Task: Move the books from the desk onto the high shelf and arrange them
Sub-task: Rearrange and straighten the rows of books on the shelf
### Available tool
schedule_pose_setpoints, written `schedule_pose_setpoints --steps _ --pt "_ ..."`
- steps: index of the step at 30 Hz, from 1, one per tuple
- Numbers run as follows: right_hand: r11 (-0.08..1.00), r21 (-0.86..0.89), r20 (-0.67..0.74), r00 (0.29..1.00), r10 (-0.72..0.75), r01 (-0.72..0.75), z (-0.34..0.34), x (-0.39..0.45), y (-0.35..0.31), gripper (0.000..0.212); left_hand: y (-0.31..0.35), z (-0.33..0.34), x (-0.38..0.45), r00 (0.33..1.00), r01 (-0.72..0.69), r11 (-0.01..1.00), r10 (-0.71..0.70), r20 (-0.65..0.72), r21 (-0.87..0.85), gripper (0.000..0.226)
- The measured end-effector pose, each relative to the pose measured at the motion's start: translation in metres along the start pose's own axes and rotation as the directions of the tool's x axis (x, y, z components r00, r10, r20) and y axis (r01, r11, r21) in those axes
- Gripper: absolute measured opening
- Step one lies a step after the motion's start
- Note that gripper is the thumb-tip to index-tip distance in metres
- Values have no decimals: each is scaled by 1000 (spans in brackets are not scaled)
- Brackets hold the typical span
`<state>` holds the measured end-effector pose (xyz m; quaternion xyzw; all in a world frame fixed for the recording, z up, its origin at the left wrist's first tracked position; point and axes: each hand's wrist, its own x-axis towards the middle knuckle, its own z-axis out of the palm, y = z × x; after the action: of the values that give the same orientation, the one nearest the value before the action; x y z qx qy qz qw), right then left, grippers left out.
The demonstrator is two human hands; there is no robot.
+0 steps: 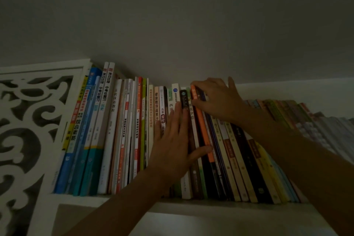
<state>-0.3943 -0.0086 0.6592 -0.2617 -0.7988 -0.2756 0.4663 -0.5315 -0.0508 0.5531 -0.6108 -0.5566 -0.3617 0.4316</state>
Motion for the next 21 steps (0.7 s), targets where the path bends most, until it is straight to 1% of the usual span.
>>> schedule_pose_setpoints --steps 2,4,8,11,14,17,18,21 --pt "1000 13 15 1000 -11 11 -3 2 0 41 0 0 0 1000 10 1000 -10 -5 -18 96" --pt "999 13 12 999 -31 31 -5 4 -2 34 -1 0 -1 1000 16 1000 -16 -5 -6 95" --pt "999 32 -40 999 -24 26 1 4 -5 36 -2 -1 -5 1000 29 1000 -29 -5 9 93" --pt "999 45 -48 999 -9 11 1 4 -4 42 -3 -3 -4 1000 18 999 -18 -12 26 93" --pt "1000 24 13 1000 -6 5 -2 7 -9 47 -4 -3 -3 1000 12 1000 -12 -14 28 93" --pt "999 -37 131 991 -1 6 -4 12 -14 61 -6 -1 -2 1000 7 1000 -7 -23 19 93" --pt "1000 -22 149 989 2 1 -7 14 -15 58 -6 -1 -1 1000 3 1000 -3 -20 23 94" --pt "997 71 145 989 8 -18 -13 14 -14 42 -5 -2 -2 1000 -22 1000 22 6 11 91"
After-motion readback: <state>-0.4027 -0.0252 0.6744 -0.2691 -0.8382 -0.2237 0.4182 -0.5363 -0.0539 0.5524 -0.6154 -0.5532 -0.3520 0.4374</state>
